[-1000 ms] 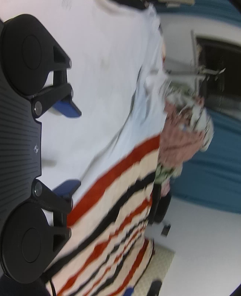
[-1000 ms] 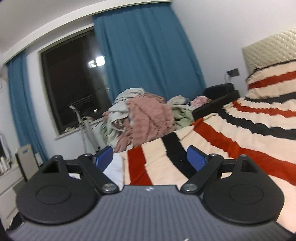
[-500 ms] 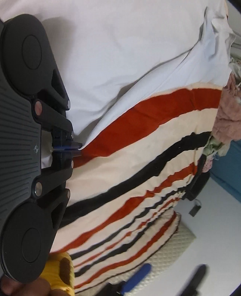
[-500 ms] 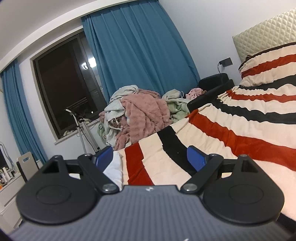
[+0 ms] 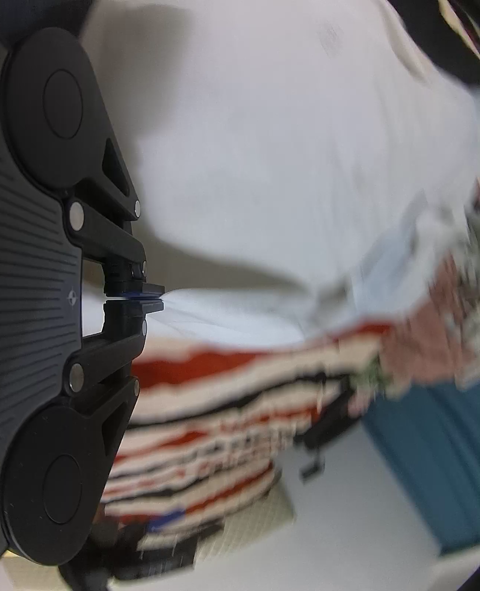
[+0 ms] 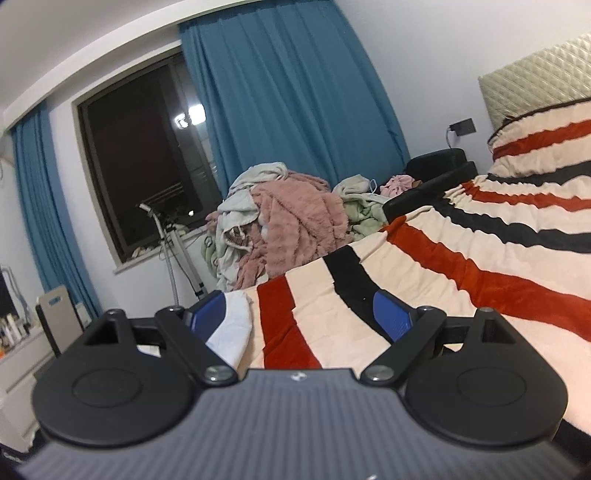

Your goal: Fold clothes

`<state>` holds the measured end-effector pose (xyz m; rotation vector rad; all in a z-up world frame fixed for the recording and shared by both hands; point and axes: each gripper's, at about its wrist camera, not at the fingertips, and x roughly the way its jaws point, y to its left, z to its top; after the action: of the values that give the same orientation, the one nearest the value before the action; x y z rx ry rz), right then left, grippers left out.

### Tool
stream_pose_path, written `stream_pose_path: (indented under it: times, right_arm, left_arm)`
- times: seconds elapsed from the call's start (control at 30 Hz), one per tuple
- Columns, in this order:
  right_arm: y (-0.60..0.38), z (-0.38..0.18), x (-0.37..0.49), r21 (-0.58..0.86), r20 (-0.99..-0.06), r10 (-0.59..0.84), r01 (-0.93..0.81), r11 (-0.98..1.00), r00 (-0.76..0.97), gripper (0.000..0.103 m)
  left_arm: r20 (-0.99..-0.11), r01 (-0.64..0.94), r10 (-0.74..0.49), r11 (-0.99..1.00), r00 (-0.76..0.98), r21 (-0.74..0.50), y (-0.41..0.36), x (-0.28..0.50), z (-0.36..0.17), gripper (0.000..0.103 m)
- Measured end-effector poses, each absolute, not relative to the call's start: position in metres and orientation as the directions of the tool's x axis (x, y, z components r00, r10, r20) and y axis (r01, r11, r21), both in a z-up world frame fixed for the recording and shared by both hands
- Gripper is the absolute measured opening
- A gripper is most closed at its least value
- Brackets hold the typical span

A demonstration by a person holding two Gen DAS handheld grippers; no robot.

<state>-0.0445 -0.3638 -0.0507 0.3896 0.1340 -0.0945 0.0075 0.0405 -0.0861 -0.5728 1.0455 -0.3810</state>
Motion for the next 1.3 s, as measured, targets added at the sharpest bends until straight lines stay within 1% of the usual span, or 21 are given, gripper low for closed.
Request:
stream_pose_path:
  times: [0.1,0.17,0.27,0.33,0.37,0.43,0.5,0.63,0.67,0.7,0.77,0.8,0.87,0.9,0.97,1.03,1.07,1.1,1.13,1.17,1.3]
  right_arm:
    - [-0.355,-0.050,-0.042,0.340,-0.161,-0.057,0.109,0.934,0.985,0.088]
    - [-0.350,-0.049,-0.041,0.319,-0.168,-0.054,0.106,0.942,0.984,0.088]
    - [-0.343,-0.049,-0.039,0.287,-0.179,-0.052,0.102,0.952,0.983,0.088]
    - [-0.337,-0.050,-0.036,0.267,-0.189,-0.050,0.101,0.958,0.981,0.088]
    - [-0.334,-0.050,-0.034,0.258,-0.195,-0.050,0.100,0.961,0.980,0.088]
    - [-0.327,-0.048,-0.028,0.252,-0.214,-0.031,0.086,0.964,0.976,0.088]
    - [-0.317,-0.040,-0.016,0.252,-0.235,0.014,0.047,0.967,0.972,0.088]
    - [-0.295,-0.011,0.019,0.252,-0.187,0.064,-0.015,0.968,0.980,0.088]
    - [-0.290,-0.006,0.031,0.251,-0.171,0.069,-0.025,0.968,0.983,0.088]
    - [-0.285,-0.009,0.042,0.242,-0.154,0.079,-0.040,0.969,0.985,0.088]
    - [-0.275,-0.023,0.064,0.214,-0.116,0.103,-0.076,0.974,0.988,0.088]
    - [-0.273,-0.035,0.073,0.228,-0.131,0.124,-0.092,0.969,0.984,0.088]
    - [-0.280,-0.062,0.090,0.326,-0.226,0.176,-0.096,0.941,0.958,0.088]
    - [-0.284,-0.073,0.096,0.363,-0.263,0.188,-0.083,0.928,0.946,0.088]
    - [-0.286,-0.084,0.107,0.339,-0.312,0.147,-0.035,0.940,0.939,0.088]
    - [-0.286,-0.085,0.111,0.286,-0.279,0.067,0.016,0.958,0.958,0.088]
    - [-0.286,-0.087,0.114,0.277,-0.270,0.043,0.035,0.960,0.962,0.088]
    - [-0.286,-0.090,0.118,0.276,-0.269,0.027,0.050,0.960,0.963,0.088]
    - [-0.286,-0.093,0.122,0.274,-0.267,0.011,0.065,0.959,0.964,0.088]
    - [-0.288,-0.098,0.127,0.282,-0.282,0.003,0.079,0.956,0.960,0.088]
    - [-0.296,-0.122,0.145,0.329,-0.357,0.014,0.111,0.938,0.934,0.088]
  left_arm:
    - [-0.730,-0.020,-0.520,0.809,0.443,-0.588,0.055,0.012,-0.106,0.001]
    - [-0.719,-0.043,-0.540,0.786,0.438,-0.617,0.061,0.015,-0.112,0.003]
    - [-0.685,-0.008,-0.568,0.767,0.456,-0.642,0.062,0.019,-0.107,0.016]
    - [-0.680,0.022,-0.569,0.774,0.462,-0.632,0.061,0.021,-0.101,0.019]
    - [-0.676,0.034,-0.572,0.775,0.465,-0.631,0.058,0.018,-0.101,0.023]
    - [-0.674,0.039,-0.564,0.780,0.478,-0.625,0.054,0.027,-0.094,0.039]
    - [-0.674,0.026,-0.542,0.788,0.502,-0.615,0.054,0.044,-0.085,0.059]
    - [-0.652,0.006,-0.466,0.816,0.599,-0.578,0.052,0.105,-0.063,0.073]
    - [-0.639,0.011,-0.453,0.821,0.622,-0.571,0.051,0.123,-0.059,0.080]
    - [-0.631,-0.001,-0.443,0.818,0.637,-0.575,0.051,0.140,-0.061,0.081]
    - [-0.618,-0.029,-0.423,0.810,0.663,-0.585,0.052,0.176,-0.067,0.081]
    - [-0.611,-0.043,-0.412,0.806,0.676,-0.591,0.052,0.193,-0.070,0.081]
    - [-0.597,-0.070,-0.390,0.796,0.701,-0.602,0.053,0.229,-0.076,0.080]
    - [-0.597,-0.101,-0.391,0.774,0.701,-0.626,0.050,0.248,-0.084,0.076]
    - [-0.575,-0.168,-0.400,0.699,0.713,-0.695,0.053,0.274,-0.097,0.070]
    - [-0.545,-0.185,-0.394,0.660,0.740,-0.728,0.044,0.295,-0.108,0.067]
    - [-0.548,-0.169,-0.384,0.684,0.743,-0.709,0.037,0.304,-0.108,0.058]
    - [-0.553,-0.149,-0.372,0.715,0.746,-0.683,0.029,0.312,-0.108,0.032]
    - [-0.557,-0.129,-0.360,0.744,0.748,-0.655,0.021,0.321,-0.107,0.014]
    - [-0.561,-0.109,-0.348,0.772,0.751,-0.626,0.013,0.329,-0.107,0.004]
    - [-0.556,-0.073,-0.206,0.896,0.805,-0.437,0.002,0.352,-0.082,0.002]
